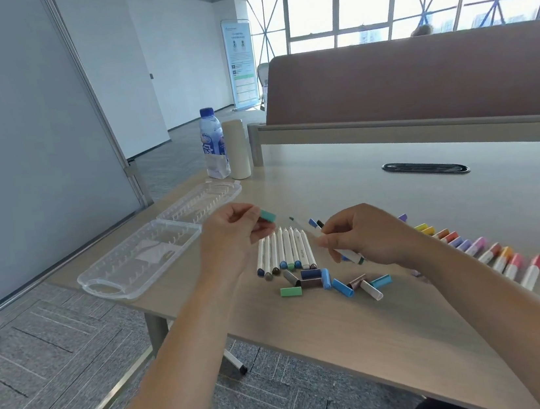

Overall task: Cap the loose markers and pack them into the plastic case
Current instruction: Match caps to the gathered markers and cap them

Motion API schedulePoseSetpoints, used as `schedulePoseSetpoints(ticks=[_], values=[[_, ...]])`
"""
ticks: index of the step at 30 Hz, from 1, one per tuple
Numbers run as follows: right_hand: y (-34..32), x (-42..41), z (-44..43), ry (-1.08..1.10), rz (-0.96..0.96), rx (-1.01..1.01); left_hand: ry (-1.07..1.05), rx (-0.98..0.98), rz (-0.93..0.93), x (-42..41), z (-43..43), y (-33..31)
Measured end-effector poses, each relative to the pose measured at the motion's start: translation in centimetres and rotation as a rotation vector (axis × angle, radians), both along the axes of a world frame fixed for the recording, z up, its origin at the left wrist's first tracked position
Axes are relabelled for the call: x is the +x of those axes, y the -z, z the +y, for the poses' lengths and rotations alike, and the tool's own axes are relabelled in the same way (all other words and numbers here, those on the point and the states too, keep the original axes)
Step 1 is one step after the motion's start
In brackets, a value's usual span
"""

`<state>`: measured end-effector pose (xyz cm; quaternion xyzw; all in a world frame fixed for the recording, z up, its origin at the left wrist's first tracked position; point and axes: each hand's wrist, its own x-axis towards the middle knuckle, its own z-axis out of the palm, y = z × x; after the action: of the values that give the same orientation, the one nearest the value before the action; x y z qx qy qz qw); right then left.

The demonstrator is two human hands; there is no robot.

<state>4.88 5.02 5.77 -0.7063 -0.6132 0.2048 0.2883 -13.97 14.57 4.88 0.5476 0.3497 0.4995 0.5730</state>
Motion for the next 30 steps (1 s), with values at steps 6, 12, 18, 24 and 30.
schedulePoseSetpoints(ticks=[6, 12, 18, 24, 30], values=[[1.1, 0.4, 1.5, 0.154, -0.051, -0.064, -0.074, 0.023, 0.306, -1.7, 0.7, 2.1], [2.4, -0.4, 3.9, 0.269, -0.299, -0.173, 0.011, 0.089, 0.756, -3.1, 0.9, 4.0], [2.9, -1.8, 4.7, 0.277, -0.450, -0.212, 0.112, 0.148, 0.891, -3.5, 0.9, 3.9], [3.1, -2.1, 5.1, 0.268, -0.529, -0.260, 0.197, 0.149, 0.856, -3.8, 0.9, 3.9], [3.1, -1.7, 5.3, 0.276, -0.508, -0.281, 0.251, 0.207, 0.915, -3.6, 0.6, 3.8]])
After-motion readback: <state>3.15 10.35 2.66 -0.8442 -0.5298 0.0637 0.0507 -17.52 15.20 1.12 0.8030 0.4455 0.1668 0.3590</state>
